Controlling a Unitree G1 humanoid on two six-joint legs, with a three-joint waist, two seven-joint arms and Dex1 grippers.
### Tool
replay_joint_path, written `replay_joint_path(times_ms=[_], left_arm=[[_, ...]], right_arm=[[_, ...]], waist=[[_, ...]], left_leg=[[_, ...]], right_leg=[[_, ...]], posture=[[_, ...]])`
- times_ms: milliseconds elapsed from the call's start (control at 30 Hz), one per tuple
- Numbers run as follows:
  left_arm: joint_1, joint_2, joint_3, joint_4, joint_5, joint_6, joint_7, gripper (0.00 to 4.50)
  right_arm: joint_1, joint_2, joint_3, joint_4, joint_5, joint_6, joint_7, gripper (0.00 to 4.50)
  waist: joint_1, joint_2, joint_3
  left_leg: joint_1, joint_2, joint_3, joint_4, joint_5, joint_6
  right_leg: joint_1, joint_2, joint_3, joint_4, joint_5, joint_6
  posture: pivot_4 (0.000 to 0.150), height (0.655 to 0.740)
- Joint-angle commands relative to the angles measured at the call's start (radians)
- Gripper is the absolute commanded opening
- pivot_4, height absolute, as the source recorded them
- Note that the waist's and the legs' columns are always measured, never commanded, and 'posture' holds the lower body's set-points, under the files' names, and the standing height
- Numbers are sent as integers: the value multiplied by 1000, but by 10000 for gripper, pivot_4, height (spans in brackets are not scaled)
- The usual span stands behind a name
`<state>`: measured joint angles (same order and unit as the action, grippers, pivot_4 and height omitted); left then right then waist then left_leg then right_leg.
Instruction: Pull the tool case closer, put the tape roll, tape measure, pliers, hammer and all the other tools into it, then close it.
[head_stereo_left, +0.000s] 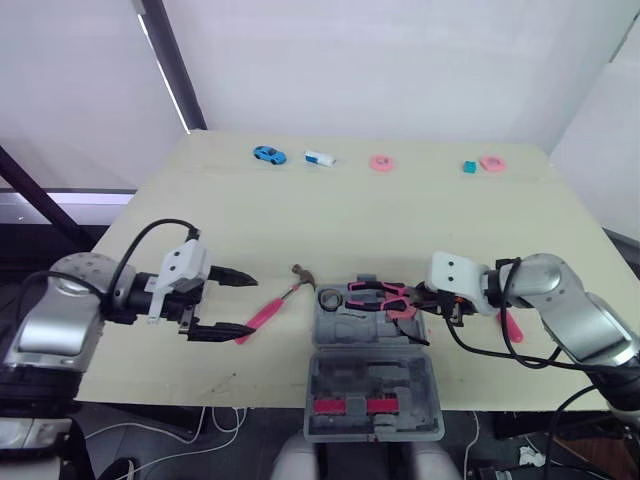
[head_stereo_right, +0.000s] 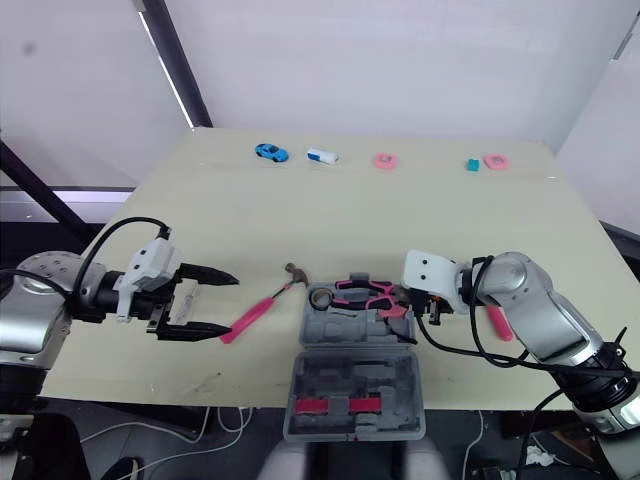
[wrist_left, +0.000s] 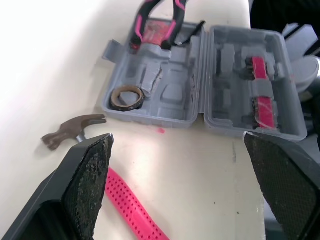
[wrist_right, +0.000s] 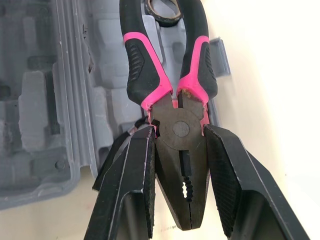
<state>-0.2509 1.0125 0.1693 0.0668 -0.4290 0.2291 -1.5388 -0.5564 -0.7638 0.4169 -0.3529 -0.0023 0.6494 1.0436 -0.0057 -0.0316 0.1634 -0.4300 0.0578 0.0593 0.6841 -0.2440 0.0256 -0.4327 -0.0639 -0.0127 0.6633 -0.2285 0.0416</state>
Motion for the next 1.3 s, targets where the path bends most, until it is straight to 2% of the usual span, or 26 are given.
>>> replay_joint_path(times_ms=[33,600,1300], left_arm=[[8,10,46,-20,-46,-1,-15,44238],[-40,6,19,-51,-92,0,-22,44238],[-54,5,4,-94,-99,14,-1,44238]], right_arm=[[-51,11,32,-24,-36,-18,5,9662],[-178,112,266,80,-247,17,11,9662],[-156,232,303,131,-300,43,20,9662]], waist=[[-1,0,0],[-4,1,0],[-9,0,0]], left_leg=[[0,0,0,0,0,0],[0,0,0,0,0,0],[1,0,0,0,0,0]], right_leg=[[0,0,0,0,0,0],[0,0,0,0,2,3],[0,1,0,1,2,3]], posture=[[1500,7395],[1500,7395],[1500,7395]])
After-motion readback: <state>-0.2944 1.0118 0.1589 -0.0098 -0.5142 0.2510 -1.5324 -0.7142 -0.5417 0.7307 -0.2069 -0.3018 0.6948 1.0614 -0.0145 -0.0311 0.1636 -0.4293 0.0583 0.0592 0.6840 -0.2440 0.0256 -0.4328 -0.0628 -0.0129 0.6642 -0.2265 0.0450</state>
